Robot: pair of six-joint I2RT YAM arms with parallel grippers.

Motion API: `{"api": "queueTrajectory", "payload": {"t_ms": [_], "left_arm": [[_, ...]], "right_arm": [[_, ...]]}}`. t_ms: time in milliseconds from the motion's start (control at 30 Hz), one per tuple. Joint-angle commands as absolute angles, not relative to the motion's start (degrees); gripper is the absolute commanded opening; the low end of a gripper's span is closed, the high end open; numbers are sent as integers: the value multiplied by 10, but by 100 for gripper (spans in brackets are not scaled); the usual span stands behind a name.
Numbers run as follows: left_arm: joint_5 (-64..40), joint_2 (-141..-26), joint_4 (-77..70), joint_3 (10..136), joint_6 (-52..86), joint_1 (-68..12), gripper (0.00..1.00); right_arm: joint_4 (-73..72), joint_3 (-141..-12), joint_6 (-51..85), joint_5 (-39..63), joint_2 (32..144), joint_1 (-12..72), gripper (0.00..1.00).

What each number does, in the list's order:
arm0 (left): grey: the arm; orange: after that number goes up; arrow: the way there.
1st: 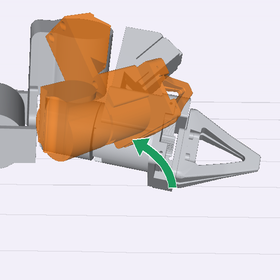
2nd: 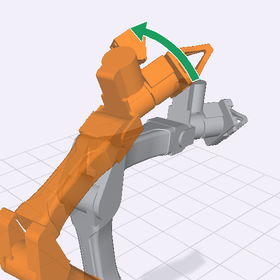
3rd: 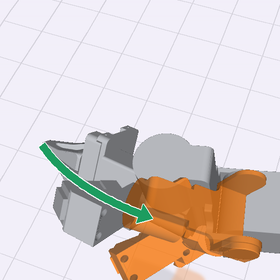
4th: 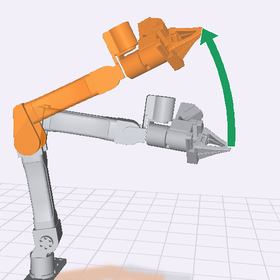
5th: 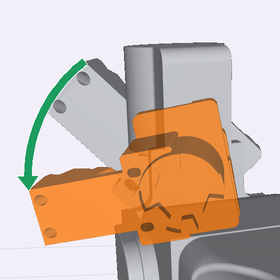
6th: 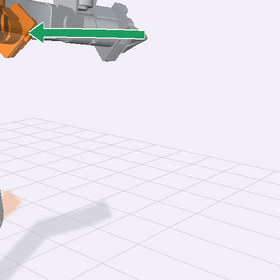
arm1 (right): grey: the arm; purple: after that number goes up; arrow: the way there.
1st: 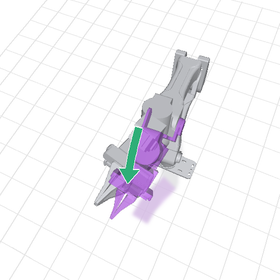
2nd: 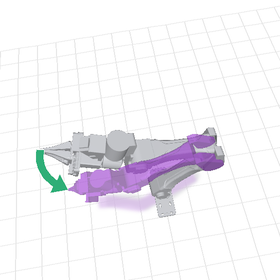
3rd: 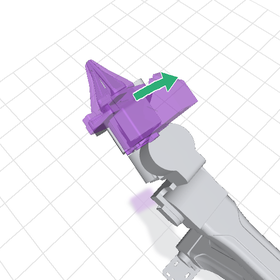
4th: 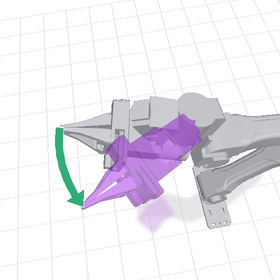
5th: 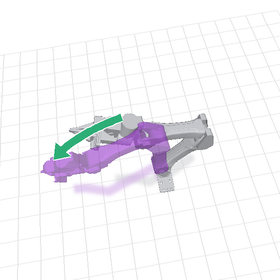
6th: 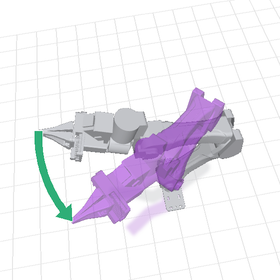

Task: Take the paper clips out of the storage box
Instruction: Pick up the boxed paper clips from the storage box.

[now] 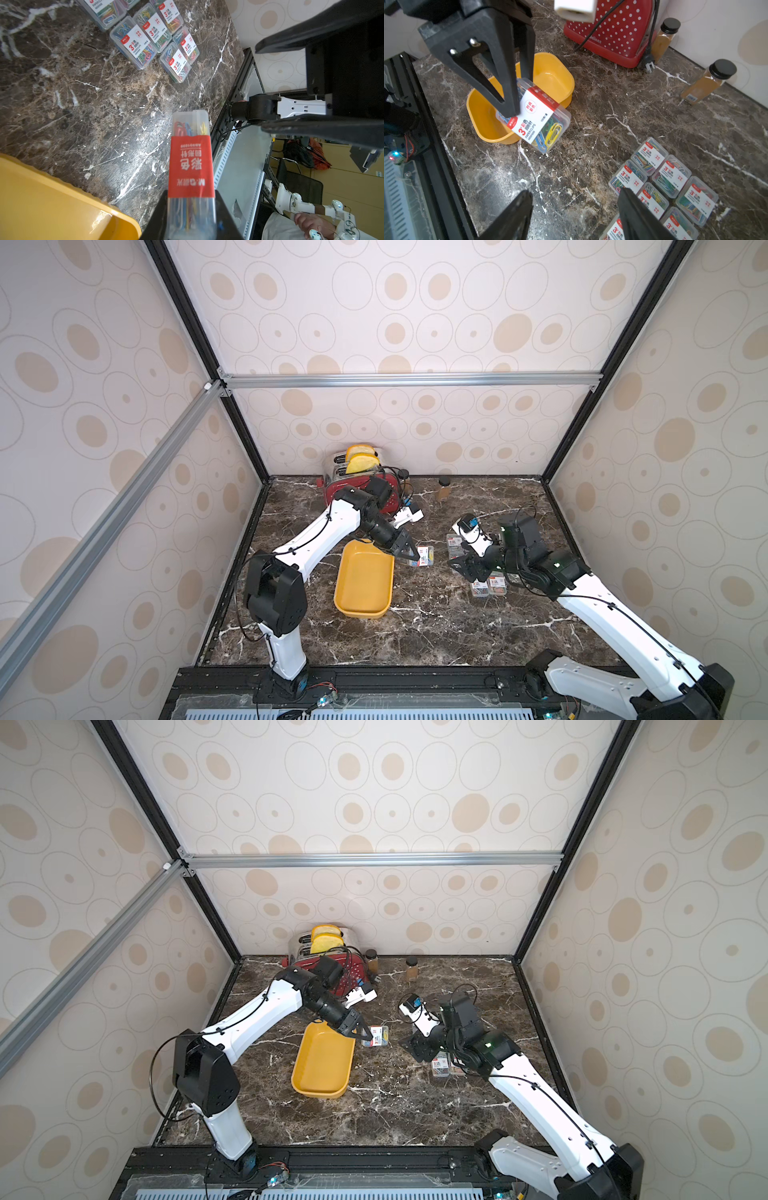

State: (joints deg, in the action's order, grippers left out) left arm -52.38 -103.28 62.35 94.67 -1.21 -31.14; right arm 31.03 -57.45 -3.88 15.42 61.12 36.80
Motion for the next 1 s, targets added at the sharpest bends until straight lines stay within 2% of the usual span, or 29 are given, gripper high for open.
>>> {"api": "queueTrajectory", "payload": {"t_ms": [0, 400, 633, 833, 900, 967], "left_arm": [[-564, -1043, 660, 974, -39, -319, 20], [-595, -1067, 713, 997, -79, -323, 20], [-609, -1073, 725, 1005, -88, -329, 19], [-613, -1078, 731, 1004, -94, -336, 19], [-613, -1078, 731, 1004, -94, -336, 19], [-610, -1079, 733, 1004, -95, -336, 19]], "right_arm": [[274, -572, -90, 135, 616, 389, 71], [267, -578, -203, 98, 654, 497, 77], [253, -577, -227, 59, 675, 514, 79], [246, -587, -235, 50, 691, 517, 76], [247, -591, -235, 48, 695, 518, 72], [246, -593, -234, 47, 694, 518, 65]]}}
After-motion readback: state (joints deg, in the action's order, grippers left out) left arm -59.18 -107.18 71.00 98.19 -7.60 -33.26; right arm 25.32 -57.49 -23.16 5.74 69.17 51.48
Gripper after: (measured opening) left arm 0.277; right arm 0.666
